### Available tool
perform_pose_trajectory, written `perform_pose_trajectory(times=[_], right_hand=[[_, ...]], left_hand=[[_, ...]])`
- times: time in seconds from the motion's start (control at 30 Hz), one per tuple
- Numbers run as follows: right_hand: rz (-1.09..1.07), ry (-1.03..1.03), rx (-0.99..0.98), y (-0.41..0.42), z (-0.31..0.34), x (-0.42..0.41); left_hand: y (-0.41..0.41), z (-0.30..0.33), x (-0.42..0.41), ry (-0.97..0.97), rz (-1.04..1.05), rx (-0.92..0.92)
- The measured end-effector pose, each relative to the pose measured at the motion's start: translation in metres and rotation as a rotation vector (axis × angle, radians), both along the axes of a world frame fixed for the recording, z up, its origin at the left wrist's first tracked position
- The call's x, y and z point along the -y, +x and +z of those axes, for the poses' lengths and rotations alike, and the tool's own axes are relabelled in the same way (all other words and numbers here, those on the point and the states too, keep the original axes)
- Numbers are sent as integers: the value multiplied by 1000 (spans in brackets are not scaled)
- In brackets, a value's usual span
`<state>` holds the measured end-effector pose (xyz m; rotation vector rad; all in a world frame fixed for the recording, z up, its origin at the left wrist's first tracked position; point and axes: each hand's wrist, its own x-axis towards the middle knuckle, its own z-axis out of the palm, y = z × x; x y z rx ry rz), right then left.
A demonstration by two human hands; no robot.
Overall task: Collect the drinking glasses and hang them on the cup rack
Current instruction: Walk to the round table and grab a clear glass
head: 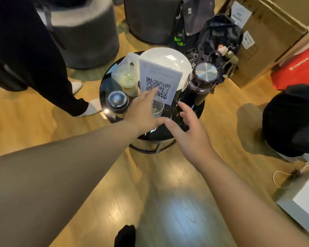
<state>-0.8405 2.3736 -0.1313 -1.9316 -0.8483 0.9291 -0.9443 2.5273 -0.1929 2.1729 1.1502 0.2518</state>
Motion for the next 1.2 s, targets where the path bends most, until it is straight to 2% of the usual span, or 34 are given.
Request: perform_pose_trajectory(times=[0.43,0.63,0.8,0.97,1.2], right_hand=[[-60,-6,-70,19,-17,-16],[-75,2,-73,23,-17,-19],[-103,18,-65,29,-8,-21],[-75,37,-36,35,22,-21],[-5,68,78,57,146,-33]], left_hand=[[35,-40,-24,25,-40,-149],[28,-56,-32,40,1,-112],[28,-41,-41,53,-14,-79],[36,30,-43,119,-60,26],[34,223,-39,205,-110,104]])
